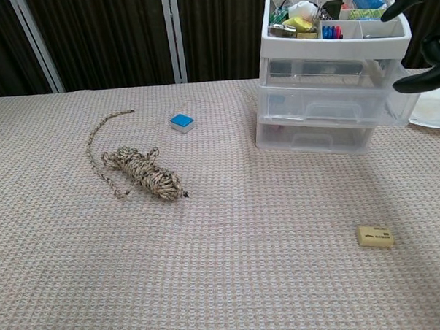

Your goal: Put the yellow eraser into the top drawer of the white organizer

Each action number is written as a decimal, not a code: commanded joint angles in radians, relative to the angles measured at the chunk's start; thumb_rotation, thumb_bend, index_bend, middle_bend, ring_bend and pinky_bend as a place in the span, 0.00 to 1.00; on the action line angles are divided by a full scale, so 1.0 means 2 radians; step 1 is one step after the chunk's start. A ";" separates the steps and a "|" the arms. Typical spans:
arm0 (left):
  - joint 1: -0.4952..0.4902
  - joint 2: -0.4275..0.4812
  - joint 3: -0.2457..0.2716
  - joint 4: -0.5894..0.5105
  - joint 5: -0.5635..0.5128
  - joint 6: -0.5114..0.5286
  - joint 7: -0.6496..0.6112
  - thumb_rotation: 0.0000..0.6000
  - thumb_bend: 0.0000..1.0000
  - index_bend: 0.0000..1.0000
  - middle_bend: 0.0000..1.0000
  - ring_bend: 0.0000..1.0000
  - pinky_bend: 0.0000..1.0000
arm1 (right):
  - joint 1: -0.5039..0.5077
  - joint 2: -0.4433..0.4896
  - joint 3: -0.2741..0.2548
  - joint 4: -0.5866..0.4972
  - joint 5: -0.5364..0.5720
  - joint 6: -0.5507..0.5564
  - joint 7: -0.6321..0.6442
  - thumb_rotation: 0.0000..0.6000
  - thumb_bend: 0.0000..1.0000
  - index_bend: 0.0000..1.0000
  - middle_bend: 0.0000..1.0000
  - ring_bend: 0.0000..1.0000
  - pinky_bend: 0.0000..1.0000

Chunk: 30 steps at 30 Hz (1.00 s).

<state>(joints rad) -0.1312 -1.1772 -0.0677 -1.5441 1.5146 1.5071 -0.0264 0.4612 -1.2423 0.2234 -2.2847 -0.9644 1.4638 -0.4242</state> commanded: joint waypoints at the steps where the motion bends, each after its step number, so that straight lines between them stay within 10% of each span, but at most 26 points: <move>1: 0.000 0.000 0.000 0.000 0.000 0.000 0.000 1.00 0.00 0.09 0.00 0.00 0.00 | -0.016 0.025 -0.026 0.003 -0.029 -0.016 0.014 1.00 0.09 0.20 0.78 0.75 0.68; 11: 0.000 -0.001 -0.001 -0.002 -0.002 -0.001 0.005 1.00 0.00 0.09 0.00 0.00 0.00 | -0.075 0.027 -0.101 0.092 -0.176 -0.030 0.142 1.00 0.09 0.29 0.78 0.75 0.68; 30: 0.000 0.000 0.000 -0.002 -0.001 -0.002 -0.002 1.00 0.00 0.09 0.00 0.00 0.00 | -0.071 -0.129 -0.095 0.228 -0.175 -0.048 0.057 1.00 0.10 0.35 0.81 0.78 0.68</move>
<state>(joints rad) -0.1317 -1.1766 -0.0682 -1.5483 1.5122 1.5042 -0.0292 0.3193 -1.4705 0.0275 -1.8549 -1.3280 1.3691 -0.2891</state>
